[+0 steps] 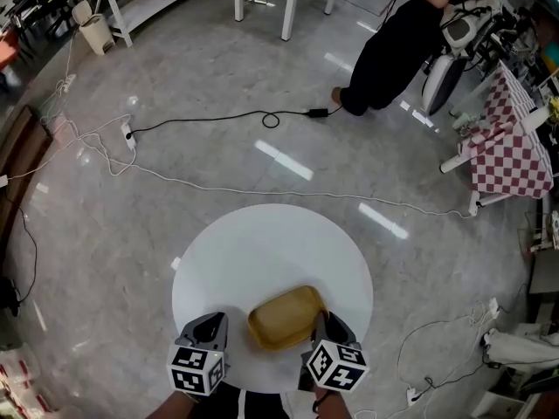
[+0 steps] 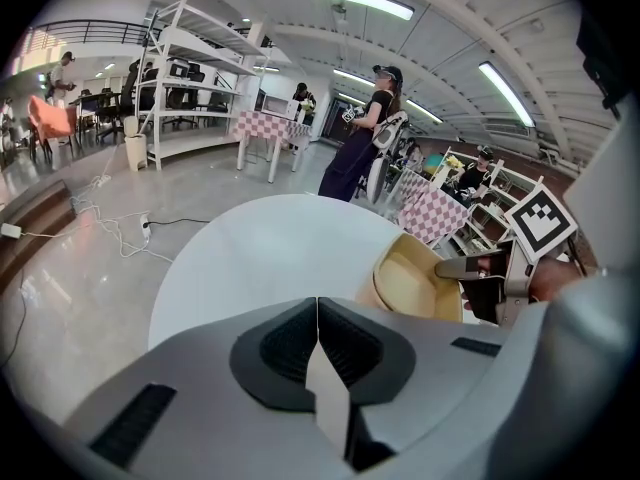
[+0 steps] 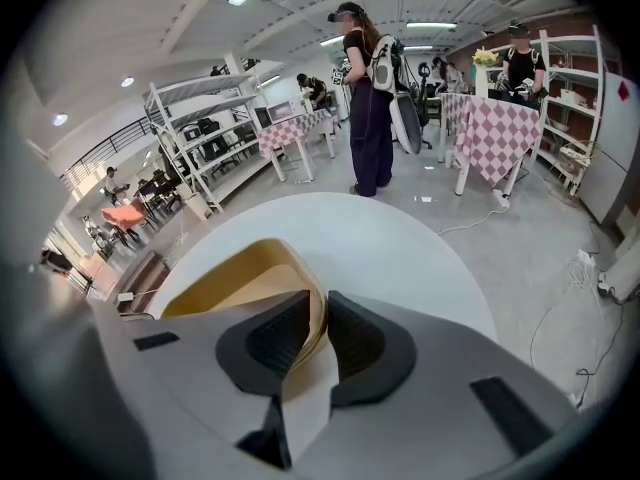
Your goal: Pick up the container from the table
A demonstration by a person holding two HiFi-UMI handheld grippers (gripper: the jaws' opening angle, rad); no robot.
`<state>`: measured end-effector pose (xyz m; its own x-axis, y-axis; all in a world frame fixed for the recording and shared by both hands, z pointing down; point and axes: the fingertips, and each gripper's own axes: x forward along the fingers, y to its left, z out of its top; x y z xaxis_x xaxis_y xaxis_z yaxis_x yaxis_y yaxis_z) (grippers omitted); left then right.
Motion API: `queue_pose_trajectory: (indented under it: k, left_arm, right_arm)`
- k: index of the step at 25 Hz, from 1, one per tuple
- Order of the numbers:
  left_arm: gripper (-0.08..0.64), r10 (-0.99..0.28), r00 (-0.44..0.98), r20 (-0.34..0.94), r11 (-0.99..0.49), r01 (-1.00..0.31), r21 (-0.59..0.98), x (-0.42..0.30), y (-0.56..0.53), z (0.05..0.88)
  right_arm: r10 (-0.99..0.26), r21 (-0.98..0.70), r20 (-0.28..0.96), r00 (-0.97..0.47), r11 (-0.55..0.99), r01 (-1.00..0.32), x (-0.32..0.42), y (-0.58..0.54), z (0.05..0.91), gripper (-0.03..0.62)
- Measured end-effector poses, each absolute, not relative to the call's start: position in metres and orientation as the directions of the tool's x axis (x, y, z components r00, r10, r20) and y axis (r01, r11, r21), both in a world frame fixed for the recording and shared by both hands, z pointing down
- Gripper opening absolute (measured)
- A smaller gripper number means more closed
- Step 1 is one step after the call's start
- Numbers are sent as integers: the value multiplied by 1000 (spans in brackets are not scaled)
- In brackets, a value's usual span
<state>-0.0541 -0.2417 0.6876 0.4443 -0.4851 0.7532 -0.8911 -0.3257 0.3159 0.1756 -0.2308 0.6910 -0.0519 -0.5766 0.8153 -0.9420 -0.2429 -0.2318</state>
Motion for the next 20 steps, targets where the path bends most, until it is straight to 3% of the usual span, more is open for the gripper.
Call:
queue_pose_trajectory:
  k: [20]
  left_arm:
    - [17, -488, 470, 736, -353, -877, 326, -51, -248, 678]
  right_arm:
    - [-559, -231, 828, -43, -270, -935, 176, -226, 682, 55]
